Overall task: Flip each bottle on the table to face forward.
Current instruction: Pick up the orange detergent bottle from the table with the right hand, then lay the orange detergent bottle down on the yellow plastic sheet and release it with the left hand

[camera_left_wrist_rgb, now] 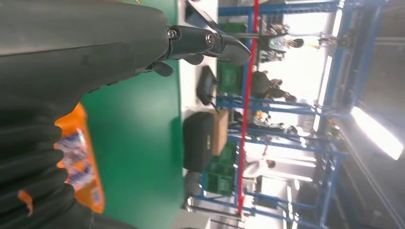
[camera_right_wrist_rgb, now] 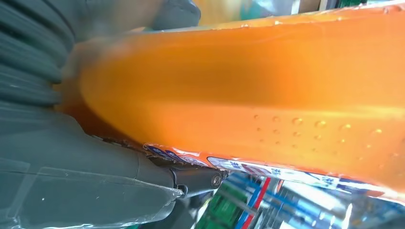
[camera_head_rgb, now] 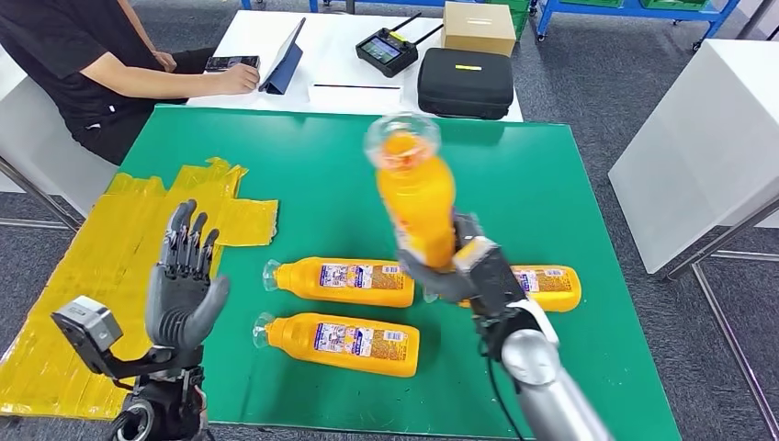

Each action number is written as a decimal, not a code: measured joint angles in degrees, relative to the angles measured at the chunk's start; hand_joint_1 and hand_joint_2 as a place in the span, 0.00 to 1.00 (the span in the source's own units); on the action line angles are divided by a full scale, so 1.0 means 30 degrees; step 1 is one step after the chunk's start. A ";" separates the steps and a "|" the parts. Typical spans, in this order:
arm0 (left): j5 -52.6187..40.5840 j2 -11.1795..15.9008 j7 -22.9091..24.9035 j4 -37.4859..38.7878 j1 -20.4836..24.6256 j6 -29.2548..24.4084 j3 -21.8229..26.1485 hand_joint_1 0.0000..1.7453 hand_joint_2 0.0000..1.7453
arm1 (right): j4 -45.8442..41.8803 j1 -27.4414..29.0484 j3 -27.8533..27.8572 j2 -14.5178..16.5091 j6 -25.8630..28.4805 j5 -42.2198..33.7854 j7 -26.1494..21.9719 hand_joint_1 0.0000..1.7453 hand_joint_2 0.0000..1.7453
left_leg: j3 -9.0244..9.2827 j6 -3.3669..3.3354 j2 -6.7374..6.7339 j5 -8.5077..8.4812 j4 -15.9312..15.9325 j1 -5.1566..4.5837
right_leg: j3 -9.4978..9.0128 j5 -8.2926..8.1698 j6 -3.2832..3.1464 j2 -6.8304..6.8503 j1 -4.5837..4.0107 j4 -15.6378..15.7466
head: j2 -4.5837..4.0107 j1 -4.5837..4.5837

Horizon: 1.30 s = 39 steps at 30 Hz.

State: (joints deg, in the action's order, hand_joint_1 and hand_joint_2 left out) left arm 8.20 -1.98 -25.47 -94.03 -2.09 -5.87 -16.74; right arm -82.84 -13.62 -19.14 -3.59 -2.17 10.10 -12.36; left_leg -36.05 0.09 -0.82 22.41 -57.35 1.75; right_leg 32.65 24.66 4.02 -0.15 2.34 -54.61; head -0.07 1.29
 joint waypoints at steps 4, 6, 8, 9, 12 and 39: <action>-0.0286 -0.0250 0.0298 0.0047 0.0749 -0.0461 -0.1882 0.00 1.00 | -0.0235 -0.0384 -0.1762 0.1002 0.1060 0.1224 0.1137 1.00 1.00 | -0.0057 0.0000 0.0010 0.0002 -0.0002 -0.0007 | 0.0052 0.0002 0.0000 0.0027 0.0012 0.0004 | 0.0000 -0.0005; 0.0009 -0.0350 0.0340 0.0255 0.1081 -0.0709 -0.2829 0.00 1.00 | -0.0231 -0.0393 -0.2505 0.1310 0.1649 0.1742 0.1367 1.00 1.00 | -0.0084 0.0000 0.0016 0.0003 -0.0002 -0.0013 | 0.0077 0.0003 0.0000 0.0032 0.0018 0.0007 | 0.0000 -0.0004; 0.0493 -0.0385 0.0129 0.0657 0.1399 -0.0838 -0.3605 0.00 1.00 | -0.0087 -0.0336 -0.3126 0.1514 0.2035 0.2030 0.1383 1.00 1.00 | -0.0094 0.0000 0.0026 0.0003 -0.0002 -0.0016 | 0.0087 0.0002 0.0000 0.0034 0.0020 0.0008 | 0.0000 -0.0004; 0.0700 -0.0386 -0.0004 0.0854 0.1505 -0.0866 -0.3915 0.00 1.00 | 0.0018 -0.0294 -0.3369 0.1585 0.2137 0.2092 0.1352 1.00 1.00 | -0.0094 0.0000 0.0029 0.0003 -0.0002 -0.0016 | 0.0089 0.0002 0.0000 0.0033 0.0020 0.0008 | 0.0000 -0.0004; 0.1233 -0.0390 -0.0223 0.1233 0.1652 -0.0855 -0.4651 0.00 1.00 | 0.0424 -0.0101 -0.3941 0.1664 0.2283 0.2303 0.1368 1.00 1.00 | -0.0095 0.0000 0.0032 0.0003 -0.0002 -0.0016 | 0.0093 0.0002 0.0000 0.0033 0.0019 0.0007 | 0.0000 -0.0002; 0.1408 -0.0477 0.0100 0.0918 0.1482 -0.1913 -0.3889 1.00 1.00 | 0.5996 -0.0741 -0.7649 0.3241 0.0531 0.7073 0.4415 1.00 1.00 | -0.0113 0.0004 0.0029 0.0003 -0.0001 -0.0013 | 0.0119 0.0002 -0.0001 0.0031 0.0018 0.0003 | 0.0000 -0.0004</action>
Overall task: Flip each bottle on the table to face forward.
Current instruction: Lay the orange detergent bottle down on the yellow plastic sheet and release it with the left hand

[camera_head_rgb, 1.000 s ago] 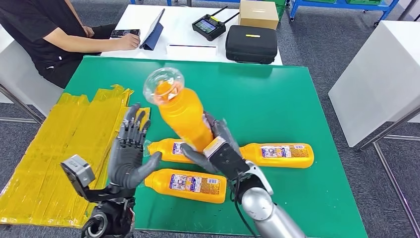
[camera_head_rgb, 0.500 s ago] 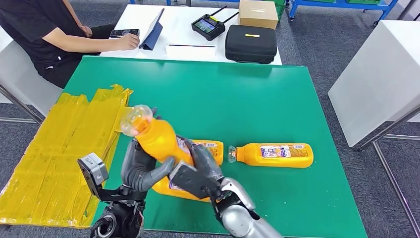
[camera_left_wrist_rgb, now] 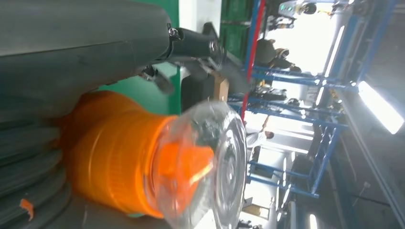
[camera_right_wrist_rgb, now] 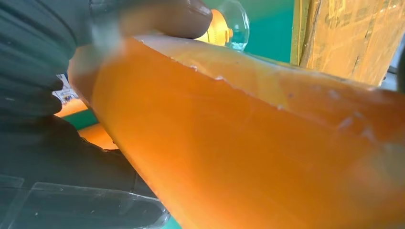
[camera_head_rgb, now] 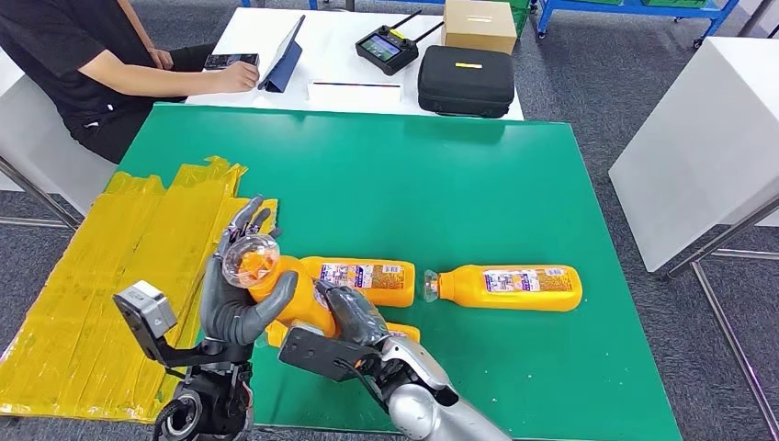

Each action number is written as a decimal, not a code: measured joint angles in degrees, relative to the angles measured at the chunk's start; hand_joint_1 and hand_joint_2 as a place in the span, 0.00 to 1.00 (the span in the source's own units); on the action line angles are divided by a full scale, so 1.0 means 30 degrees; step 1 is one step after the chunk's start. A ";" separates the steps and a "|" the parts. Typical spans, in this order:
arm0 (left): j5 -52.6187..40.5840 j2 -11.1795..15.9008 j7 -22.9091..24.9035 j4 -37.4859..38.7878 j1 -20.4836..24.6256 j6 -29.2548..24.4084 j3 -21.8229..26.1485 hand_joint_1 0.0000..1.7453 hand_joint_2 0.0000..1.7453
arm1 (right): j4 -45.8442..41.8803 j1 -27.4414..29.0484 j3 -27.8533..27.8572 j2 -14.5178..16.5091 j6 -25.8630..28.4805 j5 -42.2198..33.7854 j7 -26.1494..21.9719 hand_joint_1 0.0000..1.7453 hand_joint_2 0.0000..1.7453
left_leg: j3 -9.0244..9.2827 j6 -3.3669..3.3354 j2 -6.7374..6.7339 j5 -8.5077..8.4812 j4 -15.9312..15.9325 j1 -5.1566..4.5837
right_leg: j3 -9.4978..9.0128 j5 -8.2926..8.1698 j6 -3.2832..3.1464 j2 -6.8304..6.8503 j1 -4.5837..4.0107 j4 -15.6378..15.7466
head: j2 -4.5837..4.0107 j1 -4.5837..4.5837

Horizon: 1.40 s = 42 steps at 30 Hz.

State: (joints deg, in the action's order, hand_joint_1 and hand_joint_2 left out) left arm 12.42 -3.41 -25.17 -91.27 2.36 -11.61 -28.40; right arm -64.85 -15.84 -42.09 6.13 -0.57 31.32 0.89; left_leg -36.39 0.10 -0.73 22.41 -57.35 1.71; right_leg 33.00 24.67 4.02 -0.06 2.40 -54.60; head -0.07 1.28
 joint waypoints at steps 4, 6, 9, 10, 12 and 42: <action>-0.0355 -0.0004 -0.0122 -0.0424 -0.0253 0.0007 0.0262 1.00 1.00 | -0.0519 0.0001 0.0000 0.0069 0.0022 0.0443 0.0536 1.00 1.00 | -0.0002 0.0001 0.0001 0.0001 0.0001 0.0002 | 0.0001 0.0002 -0.0001 0.0001 -0.0002 0.0000 | 0.0000 -0.0002; -0.0446 -0.0007 -0.0124 -0.0565 -0.0316 0.0036 0.0330 1.00 1.00 | -0.0678 0.0006 0.0018 0.0069 0.0018 0.0499 0.0607 1.00 1.00 | -0.0002 0.0001 0.0001 0.0002 0.0001 0.0002 | 0.0001 0.0002 -0.0002 0.0001 -0.0001 0.0001 | 0.0000 -0.0002; -0.0625 -0.0024 -0.0065 -0.0665 -0.0344 0.0171 0.0395 1.00 1.00 | -0.0769 0.0034 0.0077 0.0069 0.0016 0.0596 0.0630 1.00 1.00 | -0.0002 0.0000 0.0001 0.0001 0.0001 0.0001 | -0.0001 0.0002 -0.0002 0.0002 0.0000 0.0001 | 0.0000 -0.0004; -0.0717 -0.0054 -0.0013 -0.0687 -0.0352 0.0273 0.0432 1.00 1.00 | -0.0812 0.0056 0.0113 0.0069 0.0016 0.0674 0.0641 1.00 1.00 | -0.0002 0.0000 0.0001 0.0000 0.0001 0.0001 | -0.0001 0.0002 -0.0002 0.0002 0.0000 0.0001 | 0.0000 -0.0004; -0.0967 -0.0165 0.0126 -0.0732 -0.0365 0.0528 0.0543 1.00 1.00 | -0.0962 0.0129 0.0228 0.0069 0.0016 0.0881 0.0667 1.00 1.00 | -0.0001 0.0000 0.0002 0.0000 0.0000 0.0001 | -0.0002 0.0001 -0.0002 0.0002 0.0001 0.0001 | 0.0000 -0.0004; -0.4623 -0.0625 -0.1249 -0.1018 -0.1835 -0.1982 0.3923 1.00 1.00 | -0.6072 0.3888 0.3818 -0.0748 0.1062 0.2433 0.1415 0.00 0.00 | 0.0000 0.0010 0.0010 0.0011 0.0003 0.0001 | -0.0003 0.0008 -0.0006 0.0002 -0.0002 0.0006 | 0.0000 0.0000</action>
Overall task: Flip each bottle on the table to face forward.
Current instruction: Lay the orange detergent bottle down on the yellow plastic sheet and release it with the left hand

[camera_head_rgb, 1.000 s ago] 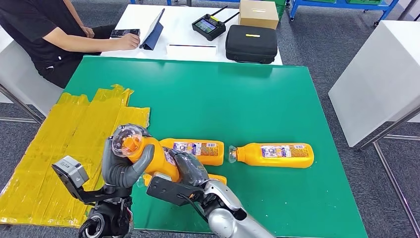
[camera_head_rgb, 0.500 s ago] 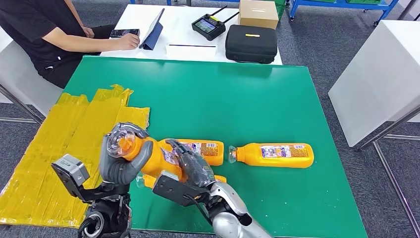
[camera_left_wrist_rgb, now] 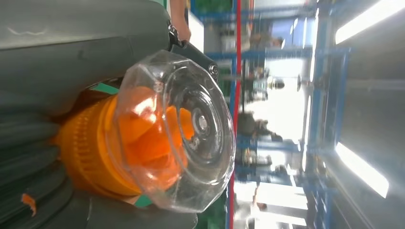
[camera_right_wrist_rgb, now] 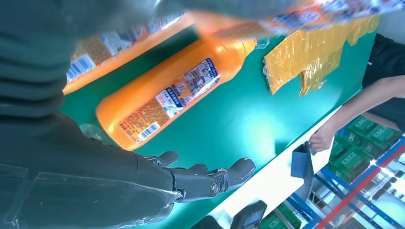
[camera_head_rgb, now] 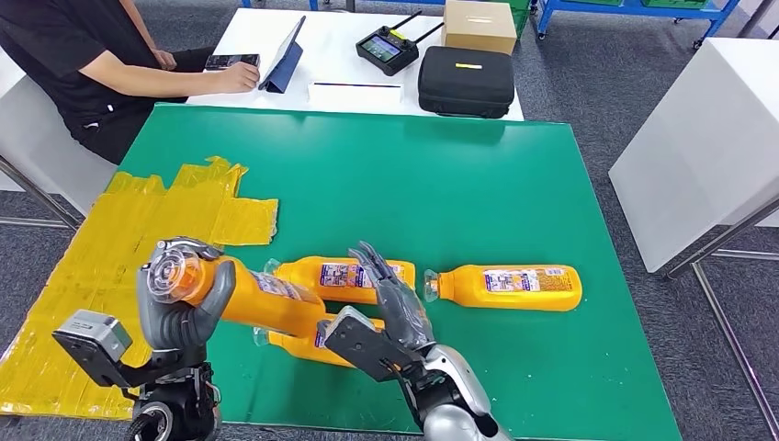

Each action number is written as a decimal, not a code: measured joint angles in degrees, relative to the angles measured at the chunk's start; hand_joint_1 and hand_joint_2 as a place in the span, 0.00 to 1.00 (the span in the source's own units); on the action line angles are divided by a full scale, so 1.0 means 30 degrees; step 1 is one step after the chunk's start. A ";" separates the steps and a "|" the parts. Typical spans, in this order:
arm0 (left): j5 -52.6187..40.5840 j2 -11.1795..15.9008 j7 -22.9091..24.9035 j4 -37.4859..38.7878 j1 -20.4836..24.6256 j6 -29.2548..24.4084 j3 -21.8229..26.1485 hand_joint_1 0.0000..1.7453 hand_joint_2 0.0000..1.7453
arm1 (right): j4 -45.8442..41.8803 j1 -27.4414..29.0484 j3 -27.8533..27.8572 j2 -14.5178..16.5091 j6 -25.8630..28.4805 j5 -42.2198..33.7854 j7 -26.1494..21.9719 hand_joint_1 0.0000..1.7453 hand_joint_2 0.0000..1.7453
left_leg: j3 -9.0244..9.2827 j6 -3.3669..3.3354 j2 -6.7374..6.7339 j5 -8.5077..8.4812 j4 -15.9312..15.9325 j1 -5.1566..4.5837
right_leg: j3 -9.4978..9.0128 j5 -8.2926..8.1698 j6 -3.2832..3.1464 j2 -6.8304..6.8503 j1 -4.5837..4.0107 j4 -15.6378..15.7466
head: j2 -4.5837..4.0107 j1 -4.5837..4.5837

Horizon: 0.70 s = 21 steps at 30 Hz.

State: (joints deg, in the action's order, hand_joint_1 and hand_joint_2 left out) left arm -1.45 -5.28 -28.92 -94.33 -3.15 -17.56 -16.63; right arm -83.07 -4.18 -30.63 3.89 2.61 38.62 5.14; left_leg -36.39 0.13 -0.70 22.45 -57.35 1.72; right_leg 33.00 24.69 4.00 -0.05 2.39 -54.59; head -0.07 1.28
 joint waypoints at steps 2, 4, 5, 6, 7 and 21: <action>-0.1494 0.0075 -0.0472 0.0047 -0.0036 -0.1618 0.0051 1.00 1.00 | -0.0248 0.0274 0.0076 -0.0075 0.0011 0.0075 0.0000 0.00 0.00 | 0.0001 0.0001 0.0001 -0.0002 0.0000 0.0001 | 0.0003 -0.0001 0.0000 -0.0001 -0.0001 -0.0001 | 0.0000 -0.0002; -0.3408 0.0193 -0.0826 0.0104 -0.0060 -0.3419 0.0075 1.00 1.00 | -0.0499 0.0551 0.0138 -0.0159 0.0033 0.0108 0.0000 0.00 0.00 | 0.0001 0.0001 0.0000 -0.0003 0.0000 0.0001 | 0.0004 -0.0001 0.0000 0.0000 0.0000 -0.0001 | 0.0000 -0.0002; -0.4488 0.0255 -0.0929 0.0129 -0.0056 -0.4297 0.0082 1.00 1.00 | -0.0618 0.0676 0.0171 -0.0202 0.0047 0.0115 0.0000 0.00 0.00 | 0.0001 0.0000 0.0000 -0.0004 -0.0001 0.0001 | 0.0004 -0.0002 0.0000 0.0000 0.0001 -0.0001 | 0.0000 -0.0002; -0.5727 0.0304 -0.0950 0.0164 -0.0033 -0.5122 0.0089 1.00 1.00 | -0.0722 0.0785 0.0195 -0.0248 0.0062 0.0118 0.0000 0.00 0.00 | 0.0000 0.0000 0.0000 -0.0004 -0.0001 0.0001 | 0.0007 -0.0001 0.0000 0.0000 0.0002 -0.0001 | 0.0000 0.0000; -0.7115 0.0337 -0.0919 0.0219 0.0028 -0.5860 0.0115 1.00 1.00 | -0.0802 0.0880 0.0210 -0.0295 0.0078 0.0117 0.0000 0.00 0.00 | 0.0000 0.0000 0.0000 -0.0004 -0.0002 0.0000 | 0.0010 -0.0001 0.0000 0.0000 0.0003 0.0000 | 0.0000 0.0000; -2.1382 -0.1047 0.0335 0.3744 0.2296 -0.7236 0.2637 0.76 0.75 | -0.0913 0.1654 0.0136 -0.0592 -0.0288 0.0104 -0.0002 0.00 0.00 | -0.0001 0.0000 0.0004 -0.0006 -0.0002 -0.0002 | 0.0008 -0.0008 0.0005 0.0013 0.0005 0.0000 | 0.0000 -0.0004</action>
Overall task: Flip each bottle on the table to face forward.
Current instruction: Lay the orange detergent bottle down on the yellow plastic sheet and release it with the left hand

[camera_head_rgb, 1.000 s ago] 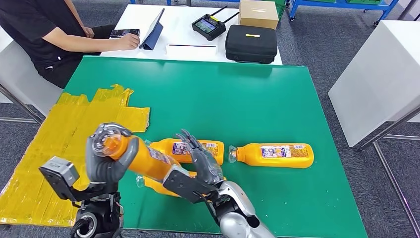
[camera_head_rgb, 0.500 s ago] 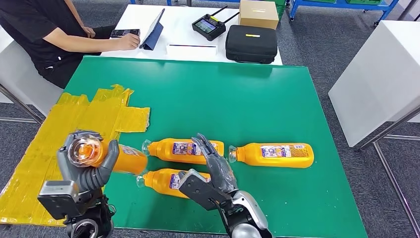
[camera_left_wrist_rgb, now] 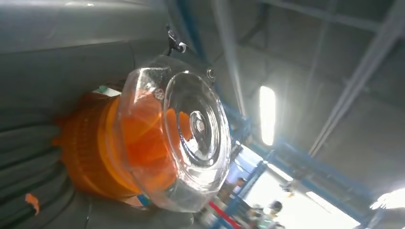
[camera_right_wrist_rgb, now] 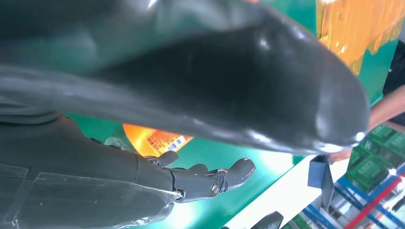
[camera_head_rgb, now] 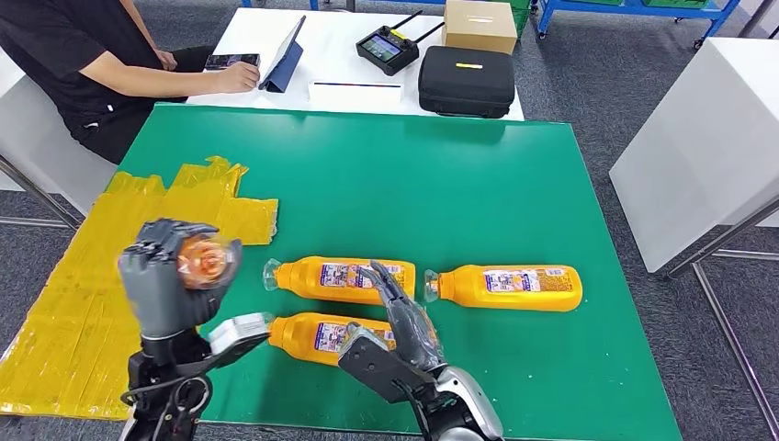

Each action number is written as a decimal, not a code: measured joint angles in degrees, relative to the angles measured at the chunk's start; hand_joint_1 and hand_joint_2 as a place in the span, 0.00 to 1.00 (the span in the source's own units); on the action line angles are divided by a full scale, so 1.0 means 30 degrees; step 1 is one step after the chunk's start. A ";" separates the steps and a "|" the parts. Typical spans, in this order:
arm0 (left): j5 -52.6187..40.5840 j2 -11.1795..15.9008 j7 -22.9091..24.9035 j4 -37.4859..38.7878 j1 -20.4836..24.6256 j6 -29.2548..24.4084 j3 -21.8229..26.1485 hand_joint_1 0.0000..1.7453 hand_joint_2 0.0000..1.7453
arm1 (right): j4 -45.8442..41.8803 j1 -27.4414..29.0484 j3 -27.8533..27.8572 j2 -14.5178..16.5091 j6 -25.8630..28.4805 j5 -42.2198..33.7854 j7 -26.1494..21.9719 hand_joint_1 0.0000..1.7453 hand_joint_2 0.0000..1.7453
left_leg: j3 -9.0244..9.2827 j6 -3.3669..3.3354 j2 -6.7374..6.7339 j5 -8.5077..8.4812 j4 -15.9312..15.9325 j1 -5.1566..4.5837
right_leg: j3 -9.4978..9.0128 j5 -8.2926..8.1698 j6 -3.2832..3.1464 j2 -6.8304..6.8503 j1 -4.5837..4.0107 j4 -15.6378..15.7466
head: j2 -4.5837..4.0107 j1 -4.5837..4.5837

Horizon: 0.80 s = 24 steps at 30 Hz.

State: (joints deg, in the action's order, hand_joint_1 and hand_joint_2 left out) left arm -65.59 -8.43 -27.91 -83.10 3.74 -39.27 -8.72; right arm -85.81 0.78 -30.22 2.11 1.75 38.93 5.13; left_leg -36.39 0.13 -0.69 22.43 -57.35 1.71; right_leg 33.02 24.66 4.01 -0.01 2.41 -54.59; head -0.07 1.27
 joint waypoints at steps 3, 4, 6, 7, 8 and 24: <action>-0.4903 0.0005 0.3987 0.2189 0.0760 0.0020 -0.0032 0.01 0.00 | 0.0006 -0.0043 -0.0289 0.0018 -0.0664 0.0123 -0.0027 0.00 0.00 | 0.0000 0.0000 0.0006 0.0001 0.0000 -0.0001 | 0.0001 0.0002 -0.0001 0.0003 0.0001 0.0002 | 0.0000 0.0000; -0.6186 0.0140 0.5857 0.3369 0.1175 0.0075 -0.0269 0.00 0.00 | 0.0009 -0.0069 -0.0424 0.0027 -0.0923 0.0216 -0.0042 0.00 0.00 | 0.0001 0.0001 0.0007 0.0000 0.0001 -0.0001 | 0.0003 0.0002 -0.0002 0.0004 0.0001 0.0002 | 0.0000 0.0000; -0.7641 0.0597 0.9889 0.6346 0.2202 0.0449 -0.1289 0.00 0.00 | 0.0013 -0.0115 -0.0733 0.0040 -0.1416 0.0464 -0.0060 0.00 0.00 | 0.0003 0.0007 0.0005 -0.0004 0.0001 0.0000 | 0.0007 0.0000 -0.0003 0.0001 -0.0001 -0.0002 | 0.0000 0.0000; -0.7859 0.0891 1.1535 0.7844 0.2721 0.0710 -0.1967 0.00 0.00 | 0.0015 -0.0126 -0.0876 0.0038 -0.1604 0.0588 -0.0064 0.00 0.00 | 0.0004 0.0010 0.0001 -0.0008 0.0002 0.0001 | 0.0010 -0.0002 -0.0004 -0.0002 -0.0002 -0.0005 | 0.0000 0.0002; -0.7942 0.1172 1.2855 0.9299 0.3193 0.1007 -0.2693 0.00 0.00 | 0.0015 -0.0126 -0.0999 0.0035 -0.1764 0.0695 -0.0064 0.00 0.00 | 0.0004 0.0012 -0.0004 -0.0013 0.0002 0.0002 | 0.0011 -0.0004 -0.0004 -0.0006 -0.0002 -0.0009 | 0.0000 0.0004; -0.8018 0.3505 1.6342 1.6350 0.4813 0.0076 -0.4252 0.00 0.00 | 0.0350 0.0137 -0.2036 -0.0197 -0.2391 0.1122 -0.0313 0.00 0.00 | -0.0008 0.0025 -0.0010 -0.0008 0.0005 0.0011 | 0.0018 0.0010 -0.0015 -0.0006 -0.0010 -0.0032 | 0.0000 -0.0004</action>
State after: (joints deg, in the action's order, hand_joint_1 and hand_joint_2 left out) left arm -89.65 2.09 21.11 -34.05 18.18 -39.04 -21.48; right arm -84.76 1.19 -36.33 1.52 -5.43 42.30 4.19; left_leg -36.41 0.21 -0.72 22.40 -57.34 1.74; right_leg 33.07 24.70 3.97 -0.03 2.38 -54.68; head -0.07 1.26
